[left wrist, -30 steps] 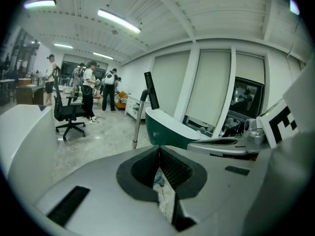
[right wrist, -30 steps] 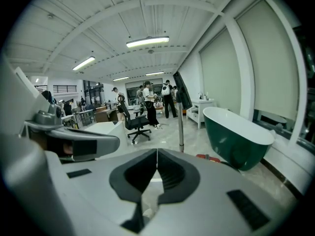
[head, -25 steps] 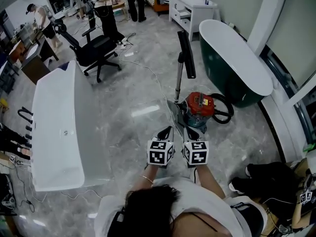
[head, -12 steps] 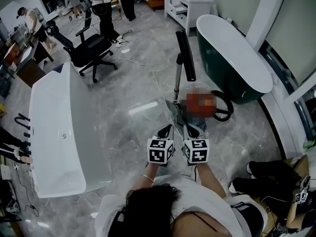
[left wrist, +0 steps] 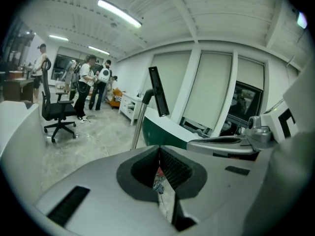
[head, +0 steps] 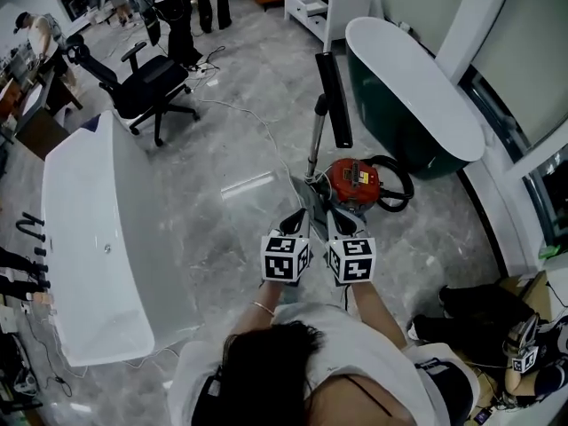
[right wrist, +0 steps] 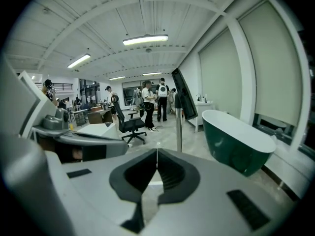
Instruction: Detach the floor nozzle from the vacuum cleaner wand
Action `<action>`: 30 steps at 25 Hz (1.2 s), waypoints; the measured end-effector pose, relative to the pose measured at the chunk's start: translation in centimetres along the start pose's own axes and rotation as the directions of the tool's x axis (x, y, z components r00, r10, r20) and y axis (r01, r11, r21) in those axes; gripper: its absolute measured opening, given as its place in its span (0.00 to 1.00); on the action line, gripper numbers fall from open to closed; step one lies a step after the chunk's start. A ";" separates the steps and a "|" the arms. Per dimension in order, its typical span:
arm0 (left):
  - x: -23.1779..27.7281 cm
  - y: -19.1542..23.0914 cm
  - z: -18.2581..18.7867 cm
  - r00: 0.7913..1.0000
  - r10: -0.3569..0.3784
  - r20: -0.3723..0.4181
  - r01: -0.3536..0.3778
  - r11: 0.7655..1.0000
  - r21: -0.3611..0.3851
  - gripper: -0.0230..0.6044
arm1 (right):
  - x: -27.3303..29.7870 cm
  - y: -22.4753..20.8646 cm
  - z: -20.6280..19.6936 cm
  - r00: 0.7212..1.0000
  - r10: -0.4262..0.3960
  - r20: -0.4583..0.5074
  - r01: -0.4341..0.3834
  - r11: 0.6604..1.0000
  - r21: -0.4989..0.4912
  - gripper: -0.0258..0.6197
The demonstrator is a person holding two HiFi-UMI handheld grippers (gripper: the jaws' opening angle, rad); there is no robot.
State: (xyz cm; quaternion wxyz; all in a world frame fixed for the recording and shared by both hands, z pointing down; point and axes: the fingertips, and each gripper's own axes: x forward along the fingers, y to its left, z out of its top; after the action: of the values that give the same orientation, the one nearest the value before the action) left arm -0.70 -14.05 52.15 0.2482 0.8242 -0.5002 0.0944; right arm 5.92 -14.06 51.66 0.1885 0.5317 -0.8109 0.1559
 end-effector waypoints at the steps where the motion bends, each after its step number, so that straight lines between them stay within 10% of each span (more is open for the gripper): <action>1: 0.4 0.1 0.3 1.000 -0.008 0.001 0.008 1.000 0.004 0.04 | 0.4 0.0 0.2 1.000 -0.003 -0.002 0.003 1.000 0.001 0.06; 30: 4.8 6.7 4.7 0.995 -0.095 -0.030 0.097 0.993 0.073 0.04 | 7.9 0.7 3.9 0.997 -0.078 0.006 0.078 0.995 0.058 0.06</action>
State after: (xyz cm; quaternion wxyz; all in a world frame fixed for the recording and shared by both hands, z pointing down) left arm -4.64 -22.68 52.21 0.2282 0.8545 -0.4529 0.1120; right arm 1.83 -21.92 51.94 0.1757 0.5687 -0.7855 0.1697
